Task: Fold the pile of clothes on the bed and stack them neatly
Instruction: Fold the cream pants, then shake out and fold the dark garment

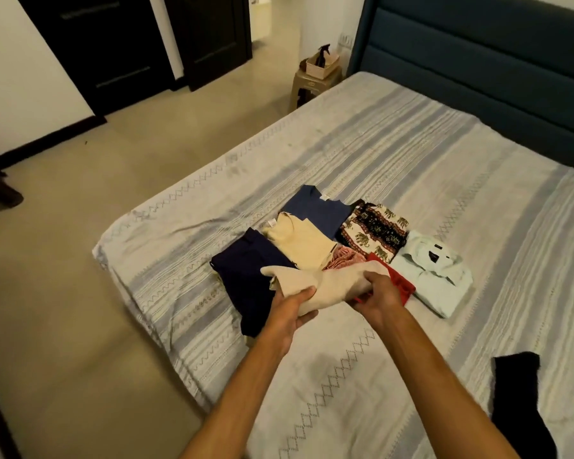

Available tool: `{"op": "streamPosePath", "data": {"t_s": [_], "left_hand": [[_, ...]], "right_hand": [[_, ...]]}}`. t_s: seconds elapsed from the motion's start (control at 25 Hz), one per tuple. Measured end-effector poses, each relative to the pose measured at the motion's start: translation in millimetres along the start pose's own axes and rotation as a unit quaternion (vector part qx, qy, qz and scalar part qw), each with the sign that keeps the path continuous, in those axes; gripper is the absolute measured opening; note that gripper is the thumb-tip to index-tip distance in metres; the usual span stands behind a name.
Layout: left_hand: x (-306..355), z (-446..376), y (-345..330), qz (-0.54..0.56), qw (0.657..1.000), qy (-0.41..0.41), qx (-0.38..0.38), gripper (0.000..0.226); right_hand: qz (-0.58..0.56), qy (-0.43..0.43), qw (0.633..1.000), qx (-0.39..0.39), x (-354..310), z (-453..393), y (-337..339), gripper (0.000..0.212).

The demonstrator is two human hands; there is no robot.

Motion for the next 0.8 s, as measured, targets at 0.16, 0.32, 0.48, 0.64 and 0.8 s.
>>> {"op": "streamPosePath", "data": {"t_s": [0.16,0.32,0.48,0.64,0.8], "left_hand": [[88.7,-32.8,-9.9,-0.02,0.998,-0.061,-0.026,0.06],[137.9,-62.8,-10.9,-0.064,0.995,-0.065,-0.036,0.058],[117.2,-94.4,10.4,-0.267,0.953,0.138,-0.032,0.1],[42.1,-111.2,57.9,-0.394,0.897,0.2,-0.034,0.055],[-19.1,-105.4,78.3,-0.39,0.904,0.172,0.023,0.038]], "right_hand": [[0.012,0.055,0.997,-0.052,-58.6,-30.0,-91.6,0.038],[0.04,0.108,0.989,-0.098,-95.8,-50.9,-151.8,0.031],[0.113,0.106,0.988,-0.011,-84.0,-73.4,-130.6,0.019],[0.235,0.036,0.971,0.024,-15.1,-78.6,-27.3,0.018],[0.372,-0.068,0.926,-0.003,92.6,-66.9,107.0,0.026]]}}
Point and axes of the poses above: each hand's wrist, its own z-axis away from the middle knuckle, its own y-axis out of the back of the hand, x = y × z, the point moved 2 cm from there along -z, towards the middle knuckle, and after that the axes turned 11 degrees about y, right-handed, at the moved point
